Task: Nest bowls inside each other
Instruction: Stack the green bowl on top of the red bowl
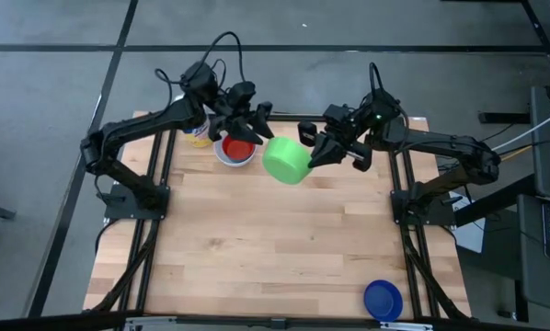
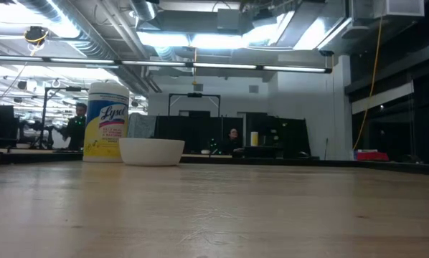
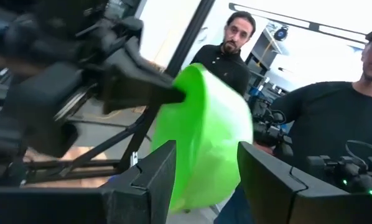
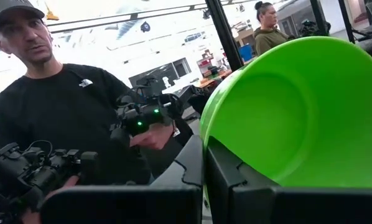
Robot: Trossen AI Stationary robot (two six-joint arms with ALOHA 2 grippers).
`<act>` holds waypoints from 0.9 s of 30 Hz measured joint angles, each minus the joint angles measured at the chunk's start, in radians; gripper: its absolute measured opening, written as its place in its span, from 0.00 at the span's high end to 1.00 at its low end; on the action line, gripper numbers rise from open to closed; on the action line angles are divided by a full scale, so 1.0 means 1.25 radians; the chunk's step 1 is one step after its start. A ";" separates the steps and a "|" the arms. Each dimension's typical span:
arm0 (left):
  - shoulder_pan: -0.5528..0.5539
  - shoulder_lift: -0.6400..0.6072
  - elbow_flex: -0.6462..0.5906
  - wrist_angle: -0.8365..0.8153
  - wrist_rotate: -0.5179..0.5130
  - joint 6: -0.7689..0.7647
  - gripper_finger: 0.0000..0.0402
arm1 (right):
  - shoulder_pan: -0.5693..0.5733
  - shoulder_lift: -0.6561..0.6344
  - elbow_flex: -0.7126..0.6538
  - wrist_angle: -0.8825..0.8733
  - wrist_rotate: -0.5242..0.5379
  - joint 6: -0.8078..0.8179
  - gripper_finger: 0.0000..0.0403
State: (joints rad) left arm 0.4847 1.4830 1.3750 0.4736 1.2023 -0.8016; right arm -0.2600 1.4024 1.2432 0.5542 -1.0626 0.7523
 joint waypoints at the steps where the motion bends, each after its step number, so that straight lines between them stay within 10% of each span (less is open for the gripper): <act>1: -0.006 0.000 0.000 0.011 -0.004 -0.001 0.59 | 0.000 0.001 0.000 0.000 0.000 0.000 1.00; 17: -0.061 0.002 0.000 0.104 -0.024 -0.025 0.62 | 0.000 0.016 0.000 0.070 -0.002 0.047 1.00; 27: -0.070 0.003 0.000 0.109 0.005 0.010 0.96 | 0.000 0.016 0.000 0.077 -0.003 0.060 1.00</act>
State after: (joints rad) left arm 0.3973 1.4872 1.3750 0.6098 1.2085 -0.7897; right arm -0.2596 1.4227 1.2427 0.6510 -1.0659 0.8272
